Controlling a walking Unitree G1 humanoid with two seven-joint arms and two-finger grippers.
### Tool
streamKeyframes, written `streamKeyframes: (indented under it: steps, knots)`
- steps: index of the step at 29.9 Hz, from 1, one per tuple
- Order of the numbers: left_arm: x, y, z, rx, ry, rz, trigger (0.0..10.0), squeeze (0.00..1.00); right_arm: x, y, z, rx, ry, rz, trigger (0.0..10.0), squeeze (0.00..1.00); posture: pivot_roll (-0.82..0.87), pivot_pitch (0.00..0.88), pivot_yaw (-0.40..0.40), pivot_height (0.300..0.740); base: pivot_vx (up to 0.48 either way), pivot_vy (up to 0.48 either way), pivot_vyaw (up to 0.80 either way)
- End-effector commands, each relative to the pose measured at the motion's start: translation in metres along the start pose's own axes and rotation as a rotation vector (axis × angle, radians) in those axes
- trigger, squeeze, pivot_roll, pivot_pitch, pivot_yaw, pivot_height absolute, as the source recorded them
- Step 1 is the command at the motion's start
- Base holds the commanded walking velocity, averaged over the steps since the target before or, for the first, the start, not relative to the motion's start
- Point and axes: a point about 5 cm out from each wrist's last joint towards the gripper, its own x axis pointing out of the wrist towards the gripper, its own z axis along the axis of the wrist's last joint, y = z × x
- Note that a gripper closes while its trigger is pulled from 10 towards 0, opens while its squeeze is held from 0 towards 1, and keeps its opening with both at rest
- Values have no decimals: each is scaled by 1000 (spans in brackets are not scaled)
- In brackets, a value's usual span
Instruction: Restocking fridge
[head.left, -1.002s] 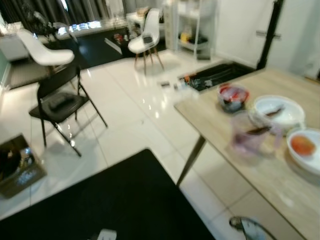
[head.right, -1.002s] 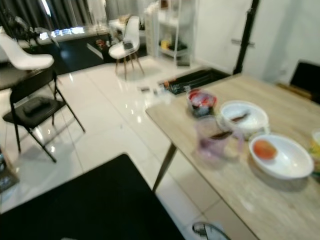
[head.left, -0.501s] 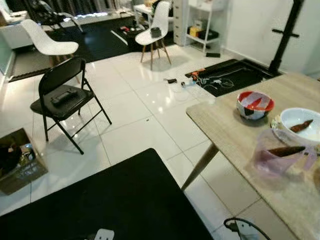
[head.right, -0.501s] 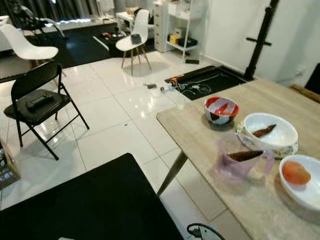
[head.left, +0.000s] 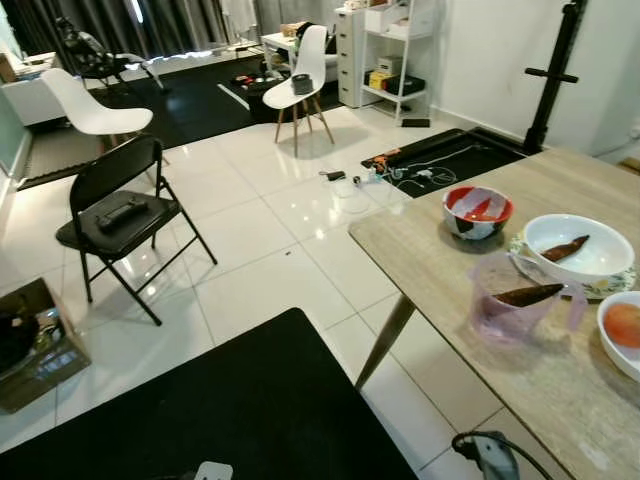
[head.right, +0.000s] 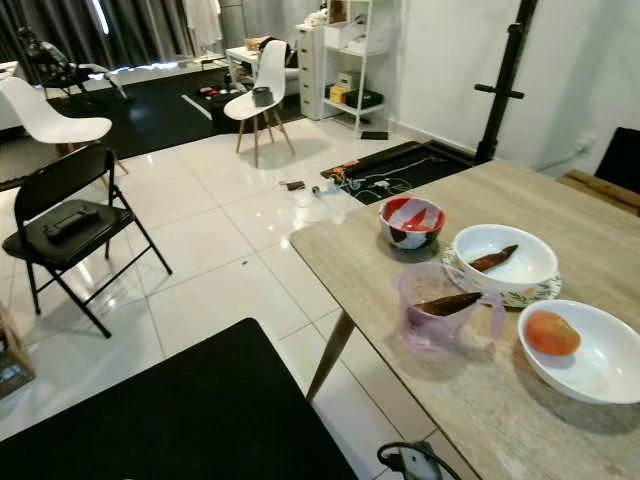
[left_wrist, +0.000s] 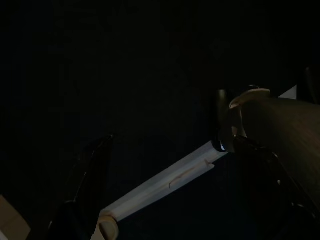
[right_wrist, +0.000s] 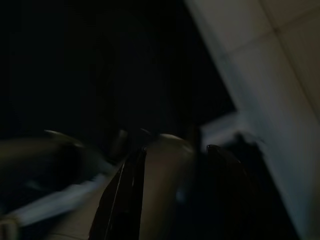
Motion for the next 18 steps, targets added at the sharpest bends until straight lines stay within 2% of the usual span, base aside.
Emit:
streamKeyframes:
  steps: [1,2,4,7,8,11,13,15,18]
  knots:
    - [-1,6,-2,0,6,21,10000,0,4,12,19,-15,-67,119,10000,0,24,0,57,740,0,0,0]
    - [-1,6,-2,0,6,21,10000,0,4,12,19,-15,-67,119,10000,0,24,0,57,740,0,0,0]
    - [-1,6,-2,2,6,22,10000,0,7,25,38,-38,-121,258,10000,0,24,0,57,740,0,0,0]
    - [-1,8,-2,4,7,24,10000,0,7,47,64,-148,-150,527,10000,0,26,0,59,740,0,0,0]
    - [-1,8,-2,4,7,24,10000,0,7,47,64,-148,-150,527,10000,0,26,0,59,740,0,0,0]
    - [-2,9,-2,4,7,24,10000,0,4,59,73,-239,-131,708,10000,0,29,0,58,740,0,0,0]
    - [-2,9,-2,4,7,24,10000,0,4,59,73,-239,-131,708,10000,0,29,0,58,740,0,0,0]
    - [-1,8,-2,5,7,25,10000,0,0,68,81,-291,-127,838,10000,0,30,0,52,740,0,0,0]
    - [-1,7,-2,3,7,24,10000,0,-8,79,101,-286,-199,1023,10000,0,30,0,50,740,0,0,0]
